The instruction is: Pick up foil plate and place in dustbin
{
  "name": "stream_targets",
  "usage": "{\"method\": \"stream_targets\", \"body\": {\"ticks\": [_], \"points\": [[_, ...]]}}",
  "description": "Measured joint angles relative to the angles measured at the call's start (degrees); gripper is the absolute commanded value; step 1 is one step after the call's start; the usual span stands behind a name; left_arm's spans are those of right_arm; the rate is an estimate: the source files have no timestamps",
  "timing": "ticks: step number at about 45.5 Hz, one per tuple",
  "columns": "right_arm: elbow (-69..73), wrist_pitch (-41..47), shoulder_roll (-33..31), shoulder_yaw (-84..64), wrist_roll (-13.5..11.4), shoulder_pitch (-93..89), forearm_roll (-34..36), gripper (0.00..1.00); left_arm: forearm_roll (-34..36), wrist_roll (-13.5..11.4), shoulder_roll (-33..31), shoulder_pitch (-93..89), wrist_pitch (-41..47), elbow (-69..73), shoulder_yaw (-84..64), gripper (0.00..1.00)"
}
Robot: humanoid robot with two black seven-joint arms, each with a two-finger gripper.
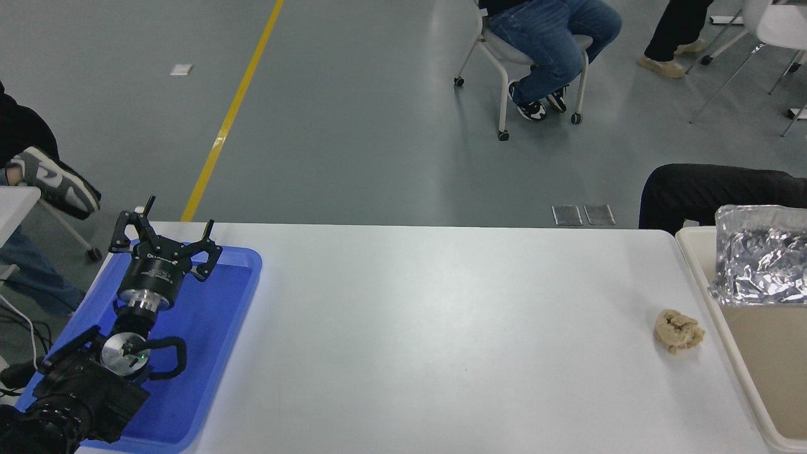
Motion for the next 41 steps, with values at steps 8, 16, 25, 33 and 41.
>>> {"method": "stream_targets", "body": {"ticks": [8,16,25,33,41], "points": [[-11.7,-1.1,-0.9,15.1,0.5,-17.3,-0.2,0.00,0.0,0.0,0.0,0.0,0.0,0.1,0.0,1.00],[-22.1,-3.7,1.0,28.2,0.3,-31.9,0.3,0.00,0.0,0.0,0.0,0.0,0.0,0.0,0.0,1.00],[-31.4,-8.2,4.9,40.6,-1.6,-45.6,3.9,0.00,0.0,0.0,0.0,0.0,0.0,0.1,0.0,1.00],[-36.8,-13.1,9.6,45.7,-4.3,-53.3,9.6,0.00,0.0,0.0,0.0,0.0,0.0,0.1,0.0,1.00],[-40.4,-16.4,13.7,48.1,-6.7,-58.0,14.7,0.00,0.0,0.0,0.0,0.0,0.0,0.1,0.0,1.00]]}}
